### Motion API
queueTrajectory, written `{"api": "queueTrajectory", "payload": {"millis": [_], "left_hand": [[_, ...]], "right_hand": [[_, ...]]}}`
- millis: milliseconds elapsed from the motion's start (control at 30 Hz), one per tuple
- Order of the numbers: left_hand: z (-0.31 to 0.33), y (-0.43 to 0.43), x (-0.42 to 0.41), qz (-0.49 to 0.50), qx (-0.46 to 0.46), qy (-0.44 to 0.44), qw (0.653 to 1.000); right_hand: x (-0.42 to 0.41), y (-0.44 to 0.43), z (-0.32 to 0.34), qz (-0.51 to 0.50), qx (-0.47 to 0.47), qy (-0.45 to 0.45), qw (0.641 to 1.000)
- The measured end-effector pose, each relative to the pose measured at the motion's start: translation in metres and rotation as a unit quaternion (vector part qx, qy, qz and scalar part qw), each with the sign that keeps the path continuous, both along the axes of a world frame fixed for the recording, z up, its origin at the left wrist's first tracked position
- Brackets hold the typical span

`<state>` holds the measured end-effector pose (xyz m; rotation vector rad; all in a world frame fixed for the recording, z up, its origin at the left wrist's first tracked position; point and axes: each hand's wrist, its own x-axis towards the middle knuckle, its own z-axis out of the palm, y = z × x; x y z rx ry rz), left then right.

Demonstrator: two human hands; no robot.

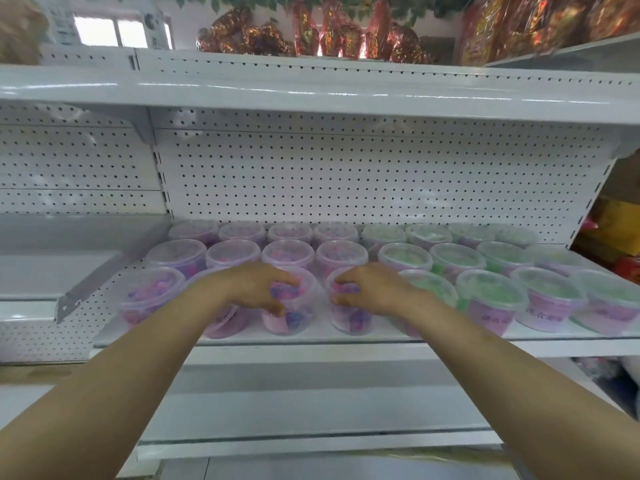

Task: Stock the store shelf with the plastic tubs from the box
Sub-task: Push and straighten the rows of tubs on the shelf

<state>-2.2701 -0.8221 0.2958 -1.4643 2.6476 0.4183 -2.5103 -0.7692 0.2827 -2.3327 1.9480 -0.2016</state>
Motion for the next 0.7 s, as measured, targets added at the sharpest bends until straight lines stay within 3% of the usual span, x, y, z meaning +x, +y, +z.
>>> {"api": "queueTrajectory", "payload": {"millis": [200, 533, 700], "left_hand": [[0.000, 0.006, 0.000, -0.023, -0.025, -0.043, 0.999], [-0.007, 0.006, -0.004, 0.016, -0.099, 0.032, 0.994], [-0.013, 0.009, -0.010, 0.056, -0.153, 0.044, 0.986]], "right_hand": [[-0.006, 0.012, 0.004, 0.027, 0.039, -0.027, 0.999], [0.007, 0.013, -0.010, -0.051, -0.042, 0.027, 0.997], [0.000, 0.018, -0.013, -0.039, -0.037, -0.010, 0.998]]}}
